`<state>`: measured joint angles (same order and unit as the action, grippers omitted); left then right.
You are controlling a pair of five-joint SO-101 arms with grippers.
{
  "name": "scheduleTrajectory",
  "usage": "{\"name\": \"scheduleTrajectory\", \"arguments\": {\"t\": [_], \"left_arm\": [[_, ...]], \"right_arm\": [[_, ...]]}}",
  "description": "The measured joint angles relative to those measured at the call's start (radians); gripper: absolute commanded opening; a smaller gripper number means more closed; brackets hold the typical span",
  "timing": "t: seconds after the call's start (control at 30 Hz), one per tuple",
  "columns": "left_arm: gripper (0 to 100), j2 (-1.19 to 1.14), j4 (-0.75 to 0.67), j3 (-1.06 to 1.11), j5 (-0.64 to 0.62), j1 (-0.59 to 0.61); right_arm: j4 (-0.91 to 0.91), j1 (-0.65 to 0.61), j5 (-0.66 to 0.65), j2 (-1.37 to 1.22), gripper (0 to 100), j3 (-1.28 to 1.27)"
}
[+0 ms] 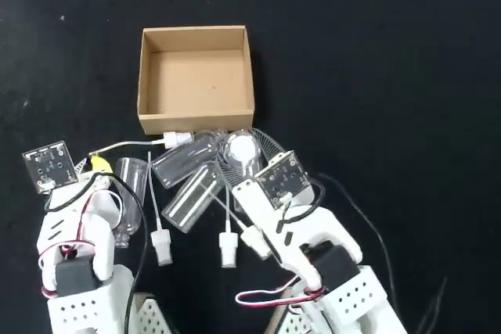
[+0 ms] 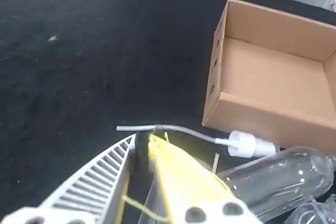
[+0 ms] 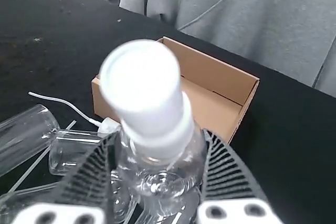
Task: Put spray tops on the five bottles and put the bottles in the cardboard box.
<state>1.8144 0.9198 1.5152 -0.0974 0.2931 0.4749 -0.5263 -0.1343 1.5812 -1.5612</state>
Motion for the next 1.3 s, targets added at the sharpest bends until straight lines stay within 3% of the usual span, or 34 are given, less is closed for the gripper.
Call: {"name": "scheduleTrajectory", "arguments": {"t": [0.47,1.1,1.3], "left_arm": [[3,-0.003,0.000,0.021,-0.002,0.031],[3,-0.003,0.000,0.037,0.029,0.040],[3,-0.003,-0.068,0.084,0.038,0.040]], "right_arm": [[0.270,0.063,0.000,-0.002,4.9,0.187],[0.376,0.064,-0.055,0.000,4.9,0.537],[0.394,0.064,-0.060,0.005,4.9,0.626]]}}
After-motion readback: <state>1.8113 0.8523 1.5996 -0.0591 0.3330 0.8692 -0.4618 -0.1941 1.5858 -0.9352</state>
